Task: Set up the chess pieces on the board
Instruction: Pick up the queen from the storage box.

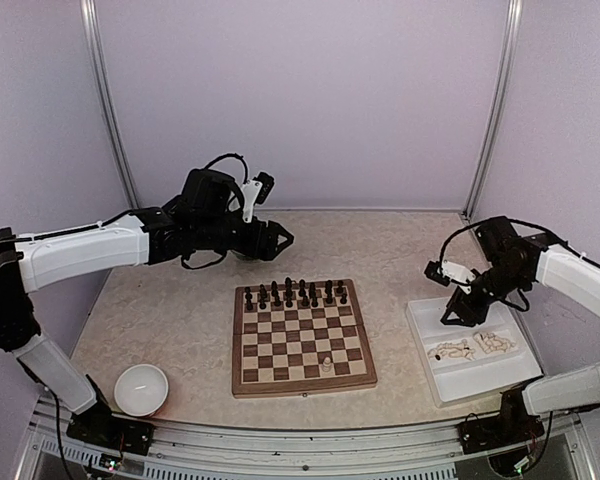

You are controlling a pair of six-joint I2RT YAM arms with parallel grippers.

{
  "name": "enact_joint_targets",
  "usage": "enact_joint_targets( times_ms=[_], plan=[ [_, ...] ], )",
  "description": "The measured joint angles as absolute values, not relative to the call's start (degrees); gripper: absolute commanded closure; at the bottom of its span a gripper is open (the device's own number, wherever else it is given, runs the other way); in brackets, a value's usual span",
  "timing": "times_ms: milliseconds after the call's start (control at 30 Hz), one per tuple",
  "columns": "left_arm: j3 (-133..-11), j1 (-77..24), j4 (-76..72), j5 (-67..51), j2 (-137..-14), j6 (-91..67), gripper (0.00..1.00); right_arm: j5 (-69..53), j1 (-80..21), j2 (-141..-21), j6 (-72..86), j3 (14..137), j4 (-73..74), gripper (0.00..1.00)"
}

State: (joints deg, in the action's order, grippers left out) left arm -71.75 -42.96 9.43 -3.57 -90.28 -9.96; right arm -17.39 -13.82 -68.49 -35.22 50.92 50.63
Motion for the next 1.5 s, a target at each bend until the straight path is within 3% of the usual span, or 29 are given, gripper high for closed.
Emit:
enact_joint_targets(
  times_ms=[200,400,767,1367,1500],
  plan=[
    [-71.85,-44.88,11.11,-4.34,-91.85,-9.76,0.23,-13.63,-6.09,-64.53,-37.30,45.87,50.87,0.68],
    [-73.03,-46.48,12.16,-4.05,-91.92,-9.06,0.23,-11.46,-5.08,-64.71,-40.84,41.12,51.18,0.75],
    [-73.34,-47.57,12.53,-3.40,-91.92,-8.51,0.22,-9.85,-8.27,-68.66,-46.00,39.88,49.89,0.74],
    [-73.34,-47.79,12.56,-2.59,-91.88,-8.05,0.22,-5.21,-11.31,-75.90,-46.94,39.64,44.38,0.80],
    [-73.34,-47.79,12.56,-2.57,-91.88,-7.97,0.22,-3.77,-11.31,-77.60,-47.20,38.92,42.72,0.74]
  ],
)
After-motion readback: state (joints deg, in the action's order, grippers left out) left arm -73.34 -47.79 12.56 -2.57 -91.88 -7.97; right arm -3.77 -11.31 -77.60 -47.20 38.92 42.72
